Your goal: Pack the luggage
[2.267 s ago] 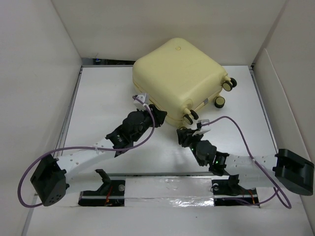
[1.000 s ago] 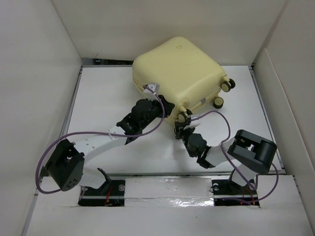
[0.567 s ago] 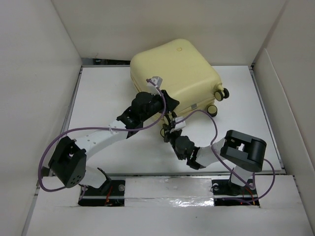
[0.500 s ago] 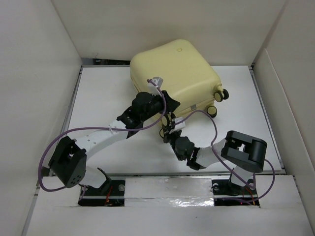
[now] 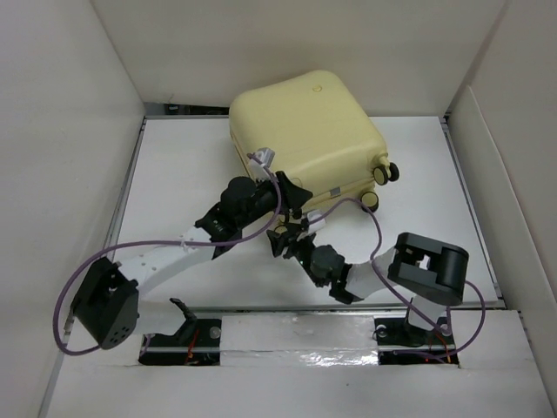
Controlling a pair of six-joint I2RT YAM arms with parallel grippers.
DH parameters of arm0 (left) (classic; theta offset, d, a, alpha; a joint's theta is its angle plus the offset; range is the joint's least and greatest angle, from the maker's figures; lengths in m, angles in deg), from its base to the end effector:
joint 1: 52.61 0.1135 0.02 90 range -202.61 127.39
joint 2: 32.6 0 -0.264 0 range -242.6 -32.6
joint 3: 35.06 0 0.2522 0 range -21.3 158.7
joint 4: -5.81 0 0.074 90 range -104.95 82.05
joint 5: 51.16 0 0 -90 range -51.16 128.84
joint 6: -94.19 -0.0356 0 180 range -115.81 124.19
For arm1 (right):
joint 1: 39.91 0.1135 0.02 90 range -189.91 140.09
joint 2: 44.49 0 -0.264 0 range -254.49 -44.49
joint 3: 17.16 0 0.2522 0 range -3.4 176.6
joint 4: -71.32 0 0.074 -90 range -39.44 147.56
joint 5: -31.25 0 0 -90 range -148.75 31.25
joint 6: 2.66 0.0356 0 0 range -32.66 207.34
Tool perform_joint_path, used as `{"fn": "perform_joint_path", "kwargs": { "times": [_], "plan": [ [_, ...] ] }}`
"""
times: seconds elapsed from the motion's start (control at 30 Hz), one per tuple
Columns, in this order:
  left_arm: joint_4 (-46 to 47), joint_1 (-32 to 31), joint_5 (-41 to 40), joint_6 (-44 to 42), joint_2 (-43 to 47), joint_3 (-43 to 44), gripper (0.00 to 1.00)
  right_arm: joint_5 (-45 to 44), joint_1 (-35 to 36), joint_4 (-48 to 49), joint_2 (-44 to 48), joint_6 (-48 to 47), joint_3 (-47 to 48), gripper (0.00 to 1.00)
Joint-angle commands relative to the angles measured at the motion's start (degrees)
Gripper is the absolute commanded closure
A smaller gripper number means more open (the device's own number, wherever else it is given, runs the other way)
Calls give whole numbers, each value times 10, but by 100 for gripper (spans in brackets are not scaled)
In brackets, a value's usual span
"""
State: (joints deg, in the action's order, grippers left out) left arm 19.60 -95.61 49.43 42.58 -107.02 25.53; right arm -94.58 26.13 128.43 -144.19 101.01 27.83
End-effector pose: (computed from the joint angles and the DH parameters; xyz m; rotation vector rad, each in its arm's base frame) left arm 0.2171 -0.2114 0.3074 0.2270 1.7023 -1.2344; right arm 0.1461 0.2775 0.1722 -0.2065 1.5567 0.6251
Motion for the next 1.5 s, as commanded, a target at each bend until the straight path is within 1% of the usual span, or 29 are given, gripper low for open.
{"fn": "perform_joint_path", "kwargs": {
  "times": [0.0, 0.03, 0.07, 0.1, 0.13, 0.2, 0.23, 0.27, 0.3, 0.33, 0.37, 0.4, 0.43, 0.47, 0.5, 0.53, 0.57, 0.6, 0.63, 0.7, 0.73, 0.77, 0.83, 0.9, 1.03, 1.07, 1.3, 1.37, 1.47],
  "plan": [
    [15, 4, -98, -16, 95, -42, 63, -15, 32, 83, 48, 35, -51, 32],
    [9, 4, -154, -23, 112, -53, 61, -18, 38, 52, 75, 60, -65, 26],
    [1, 4, -177, -26, 147, -75, 55, -15, 44, 32, 90, 72, -84, 24],
    [-12, 9, -201, -28, 166, -86, 54, -14, 51, 3, 107, 84, -89, 22],
    [-14, 9, -232, -31, 182, -99, 53, -14, 56, -66, 143, 105, -92, 20],
    [-24, 9, -248, -36, 225, -132, 54, -21, 66, -138, 182, 115, -90, 21],
    [-28, 9, -253, -36, 236, -144, 55, -24, 73, -212, 203, 125, -87, 32],
    [-31, 9, -250, -38, 248, -164, 60, -27, 73, -249, 249, 130, -83, 43],
    [-37, 9, -246, -37, 252, -173, 62, -27, 73, -286, 273, 137, -75, 58],
    [-40, 4, -231, -37, 252, -183, 64, -28, 73, -350, 296, 141, -71, 90],
    [-41, 4, -220, -37, 247, -204, 72, -41, 73, -385, 343, 144, -64, 98],
    [-38, 4, -210, -37, 241, -212, 76, -49, 73, -424, 364, 148, -57, 100],
    [-37, 4, -193, -37, 234, -221, 78, -58, 73, -485, 383, 147, -39, 98],
    [-36, 4, -187, -37, 221, -235, 83, -70, 67, -510, 398, 142, -29, 91],
    [-23, 4, -176, -36, 216, -241, 84, -71, 59, -536, 418, 137, -16, 82],
    [-13, 4, -154, -37, 212, -249, 85, -70, 52, -577, 423, 122, 10, 57],
    [-1, 4, -149, -36, 205, -258, 85, -64, 35, -590, 423, 113, 21, 46],
    [10, 4, -147, -35, 202, -260, 85, -58, 25, -602, 414, 107, 31, 39],
    [12, 4, -152, -35, 198, -258, 85, -50, 15, -623, 408, 100, 40, 33],
    [21, -1, -157, -38, 183, -251, 81, -29, 1, -634, 399, 100, 59, 30],
    [28, -2, -158, -46, 175, -247, 78, -21, -4, -615, 392, 87, 60, 23],
    [30, -2, -157, -52, 154, -235, 70, -12, -4, -600, 390, 76, 64, 20],
    [28, -8, -158, -60, 129, -219, 63, 22, -20, -594, 371, 56, 82, 13],
    [31, -15, -160, -70, 96, -201, 56, 30, -28, -608, 350, 44, 127, 9],
    [42, -16, -181, -77, 50, -182, 54, 52, -47, -666, 283, 15, 210, 1],
    [47, -16, -188, -78, 37, -181, 54, 52, -47, -668, 260, 14, 221, 1],
    [93, -16, -236, -80, 18, -186, 55, 45, -71, -650, 189, 28, 263, 2],
    [106, -16, -250, -83, 13, -185, 56, 35, -71, -657, 173, 33, 279, 4],
    [123, -16, -247, -89, 1, -184, 56, 26, -77, -683, 143, 40, 299, 6]
  ]
}}
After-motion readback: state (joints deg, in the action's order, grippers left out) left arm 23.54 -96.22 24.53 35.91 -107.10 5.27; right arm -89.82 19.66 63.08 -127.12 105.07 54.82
